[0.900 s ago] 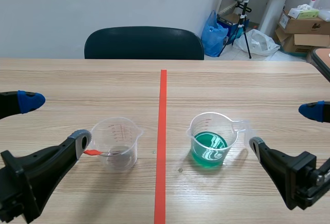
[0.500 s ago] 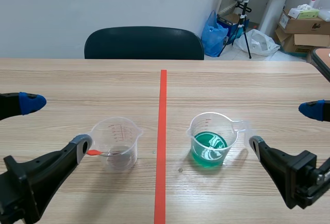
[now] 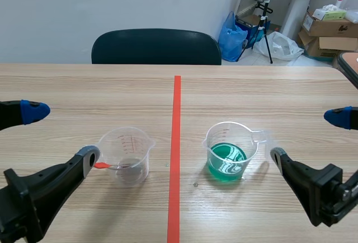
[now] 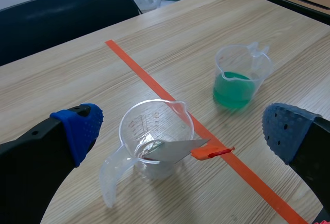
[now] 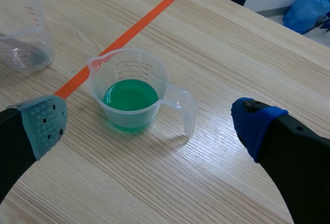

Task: Do the redox reaction experiment

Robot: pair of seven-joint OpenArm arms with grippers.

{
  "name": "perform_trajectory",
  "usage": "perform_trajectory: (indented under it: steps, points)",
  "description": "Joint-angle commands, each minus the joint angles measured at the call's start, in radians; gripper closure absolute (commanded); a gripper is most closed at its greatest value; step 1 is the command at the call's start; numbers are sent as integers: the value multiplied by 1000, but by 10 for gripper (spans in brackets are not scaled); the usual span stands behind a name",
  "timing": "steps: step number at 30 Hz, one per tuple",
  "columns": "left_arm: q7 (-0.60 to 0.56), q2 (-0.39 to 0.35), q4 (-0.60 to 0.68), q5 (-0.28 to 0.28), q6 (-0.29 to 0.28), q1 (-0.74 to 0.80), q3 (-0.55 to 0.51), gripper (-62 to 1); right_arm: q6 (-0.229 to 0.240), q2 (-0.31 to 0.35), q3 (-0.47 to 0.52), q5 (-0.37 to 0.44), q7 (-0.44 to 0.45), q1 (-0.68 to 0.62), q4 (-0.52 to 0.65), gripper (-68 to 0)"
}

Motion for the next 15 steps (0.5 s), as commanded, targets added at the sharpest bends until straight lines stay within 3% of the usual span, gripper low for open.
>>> perform_trajectory:
  steps: [1,8,15]
  points:
    - [-18,5,18,-10,-2,5,-3,-623,-2,3,11,0,16,17,17,-679]
    - [-21,5,18,-10,-2,5,-3,-623,41,10,11,-47,37,70,17,-679]
    - [-25,4,18,6,55,64,-21,-623,190,11,-7,-76,42,147,16,-679]
